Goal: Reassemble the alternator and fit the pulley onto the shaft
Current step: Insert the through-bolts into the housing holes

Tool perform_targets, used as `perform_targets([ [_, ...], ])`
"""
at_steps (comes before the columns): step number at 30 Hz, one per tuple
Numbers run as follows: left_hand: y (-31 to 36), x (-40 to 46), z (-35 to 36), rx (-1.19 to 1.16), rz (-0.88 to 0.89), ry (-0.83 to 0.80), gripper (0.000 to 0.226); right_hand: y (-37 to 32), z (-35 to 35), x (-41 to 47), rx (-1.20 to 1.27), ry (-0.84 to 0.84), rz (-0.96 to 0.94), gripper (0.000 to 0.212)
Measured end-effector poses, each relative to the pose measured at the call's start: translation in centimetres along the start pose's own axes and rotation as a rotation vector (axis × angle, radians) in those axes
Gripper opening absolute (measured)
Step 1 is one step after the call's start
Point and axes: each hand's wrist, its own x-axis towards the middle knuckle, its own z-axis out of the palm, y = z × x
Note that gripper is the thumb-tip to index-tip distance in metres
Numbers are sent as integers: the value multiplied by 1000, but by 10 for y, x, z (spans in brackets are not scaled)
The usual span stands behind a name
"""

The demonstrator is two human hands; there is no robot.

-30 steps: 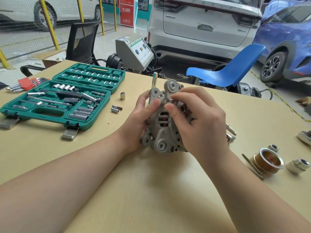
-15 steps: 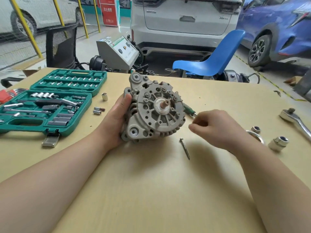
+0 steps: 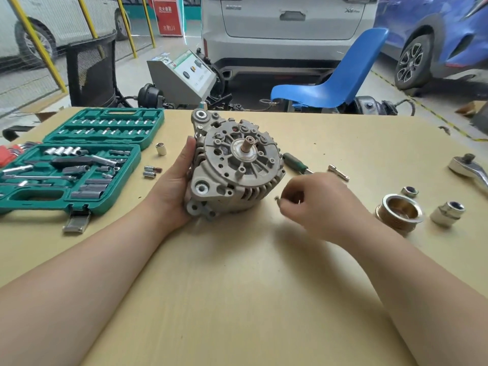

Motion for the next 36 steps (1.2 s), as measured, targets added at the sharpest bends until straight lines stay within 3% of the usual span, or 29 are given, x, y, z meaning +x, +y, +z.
perform_targets([
  [3, 0, 1, -1, 1, -3, -2, 69, 0, -4, -3, 378, 246, -58, 15],
  [5, 0, 1, -1, -1, -5, -14, 71, -4, -4, -5, 611, 249, -93, 24],
  [8, 0, 2, -2, -14, -18, -44, 73, -10, 0, -7, 762, 185, -175, 25],
  [12, 1, 3, -3, -36, -40, -81, 80, -23, 6, -11, 934, 332, -287, 31],
  [19, 0, 5, -4, -74, -46, -106, 75, -52, 23, -18, 807, 574, -421, 21],
  [32, 1, 3, -1, -85, -33, -109, 66, -57, 31, -18, 675, 577, -478, 13],
  [36, 0, 3, -1, -93, -34, -135, 61, -57, 36, -13, 539, 504, -485, 10],
])
